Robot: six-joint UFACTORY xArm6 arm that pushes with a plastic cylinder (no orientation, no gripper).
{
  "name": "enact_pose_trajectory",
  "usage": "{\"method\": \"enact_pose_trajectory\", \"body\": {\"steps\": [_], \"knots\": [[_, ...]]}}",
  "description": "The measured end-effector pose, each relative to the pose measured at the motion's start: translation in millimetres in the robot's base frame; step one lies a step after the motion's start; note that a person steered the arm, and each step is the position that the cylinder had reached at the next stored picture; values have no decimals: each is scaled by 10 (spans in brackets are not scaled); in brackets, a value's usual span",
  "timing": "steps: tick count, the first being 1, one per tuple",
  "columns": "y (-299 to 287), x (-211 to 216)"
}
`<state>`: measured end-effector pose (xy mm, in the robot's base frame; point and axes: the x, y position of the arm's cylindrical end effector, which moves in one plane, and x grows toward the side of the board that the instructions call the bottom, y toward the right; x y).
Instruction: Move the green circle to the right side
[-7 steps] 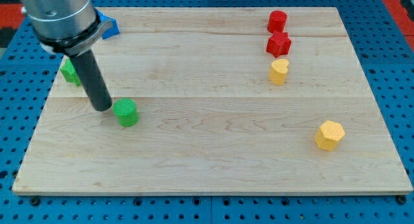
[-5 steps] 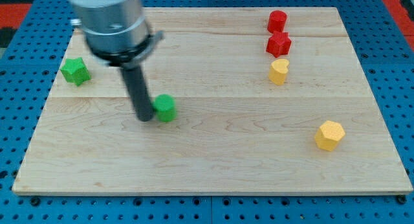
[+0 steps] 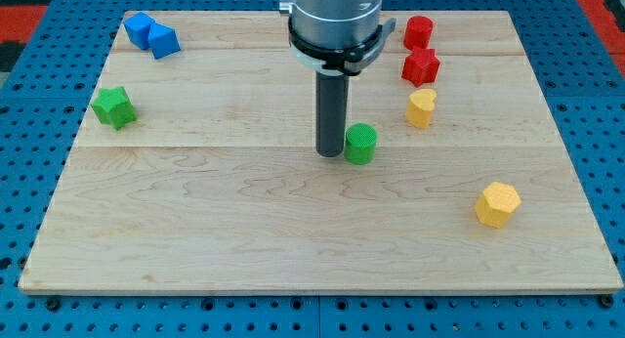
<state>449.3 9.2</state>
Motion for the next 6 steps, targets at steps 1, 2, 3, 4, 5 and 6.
{"method": "enact_pose_trajectory", "body": {"steps": [1,2,3,4,5,6], "knots": [[51,-12],[157,-77],[409,-171],[611,-171],[804,-171],[1043,-171]]}}
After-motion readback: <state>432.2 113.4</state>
